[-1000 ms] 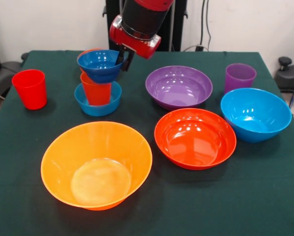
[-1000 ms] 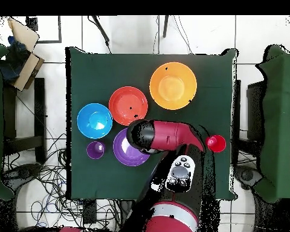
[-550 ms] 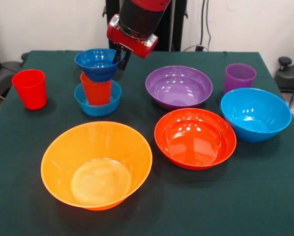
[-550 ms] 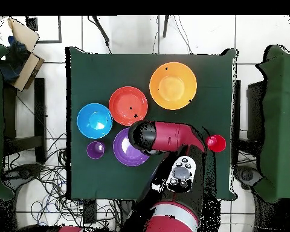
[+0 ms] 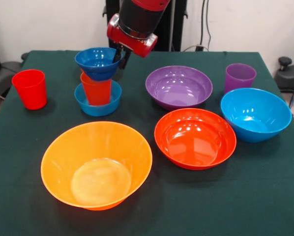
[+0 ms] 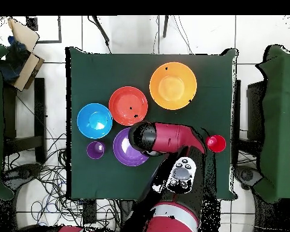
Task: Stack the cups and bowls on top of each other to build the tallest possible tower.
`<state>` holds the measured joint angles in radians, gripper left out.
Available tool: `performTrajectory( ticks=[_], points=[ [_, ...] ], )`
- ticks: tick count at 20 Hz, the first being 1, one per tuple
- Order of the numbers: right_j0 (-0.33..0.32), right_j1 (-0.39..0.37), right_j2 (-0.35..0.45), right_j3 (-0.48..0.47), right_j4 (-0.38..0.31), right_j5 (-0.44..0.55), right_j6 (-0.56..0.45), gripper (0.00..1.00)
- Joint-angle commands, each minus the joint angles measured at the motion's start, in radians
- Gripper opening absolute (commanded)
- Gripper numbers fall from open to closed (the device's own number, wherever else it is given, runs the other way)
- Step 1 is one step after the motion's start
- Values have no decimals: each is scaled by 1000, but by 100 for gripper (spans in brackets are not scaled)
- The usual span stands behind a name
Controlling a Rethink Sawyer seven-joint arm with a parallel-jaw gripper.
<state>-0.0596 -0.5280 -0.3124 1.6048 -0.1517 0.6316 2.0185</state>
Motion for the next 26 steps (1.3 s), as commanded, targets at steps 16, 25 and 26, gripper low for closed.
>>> performTrajectory(
  ticks=[16, 25, 26],
  points=[
    [-19, 0, 63, 100, -7, -152, 110, 0],
    [-25, 18, 57, 99, -16, -196, 106, 0],
    [-22, 21, 53, 95, -16, -193, 107, 0]
  ],
)
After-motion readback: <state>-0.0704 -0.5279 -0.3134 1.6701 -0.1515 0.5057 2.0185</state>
